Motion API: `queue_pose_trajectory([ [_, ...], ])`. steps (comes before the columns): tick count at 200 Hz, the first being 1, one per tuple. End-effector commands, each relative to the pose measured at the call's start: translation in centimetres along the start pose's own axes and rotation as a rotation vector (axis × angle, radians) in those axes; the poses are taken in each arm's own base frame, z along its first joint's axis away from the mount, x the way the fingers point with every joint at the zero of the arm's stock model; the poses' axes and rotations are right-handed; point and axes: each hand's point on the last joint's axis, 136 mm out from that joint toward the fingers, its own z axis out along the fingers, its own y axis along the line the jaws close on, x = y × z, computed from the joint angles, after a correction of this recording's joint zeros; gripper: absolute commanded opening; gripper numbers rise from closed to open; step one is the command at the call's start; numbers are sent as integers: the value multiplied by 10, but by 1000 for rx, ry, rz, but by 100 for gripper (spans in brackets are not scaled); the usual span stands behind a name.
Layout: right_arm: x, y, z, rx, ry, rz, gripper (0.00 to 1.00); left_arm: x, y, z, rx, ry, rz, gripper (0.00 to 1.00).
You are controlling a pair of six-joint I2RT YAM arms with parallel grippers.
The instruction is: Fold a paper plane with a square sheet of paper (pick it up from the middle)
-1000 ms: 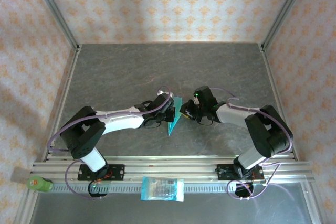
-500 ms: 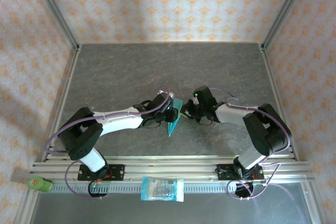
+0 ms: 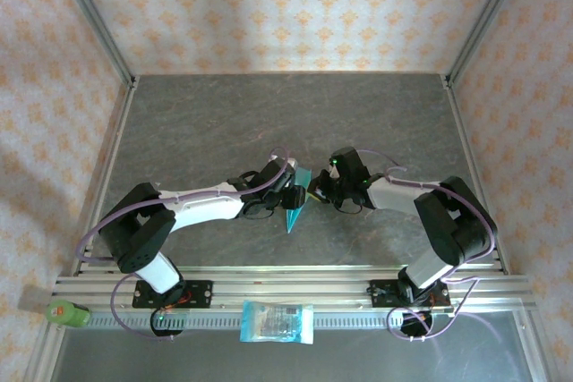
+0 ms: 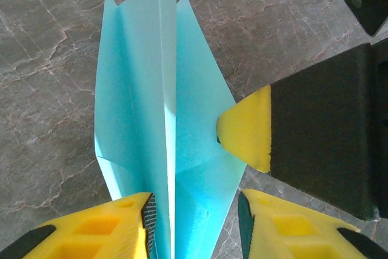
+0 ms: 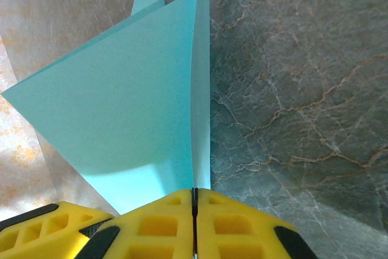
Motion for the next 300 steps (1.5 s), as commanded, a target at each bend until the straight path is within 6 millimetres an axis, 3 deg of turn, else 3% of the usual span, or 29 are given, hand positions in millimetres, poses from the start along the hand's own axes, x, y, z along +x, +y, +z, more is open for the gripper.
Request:
queue_pose_trajectory([
  [1, 1, -1, 2, -5, -2, -2, 7, 15, 6, 5, -24, 51, 0, 45],
  [185, 1, 1, 1, -11, -3, -4, 7, 28, 10, 19, -69, 103, 26, 45],
  [224, 1, 0, 1, -9, -3, -3, 7, 28, 11, 20, -82, 99, 33, 39],
  [255, 1, 0, 1, -9, -1, -4, 7, 28, 12, 21, -88, 100, 35, 28],
  [300, 1, 0, 2, -9, -1, -2, 7, 29, 14, 24, -104, 104, 38, 23],
])
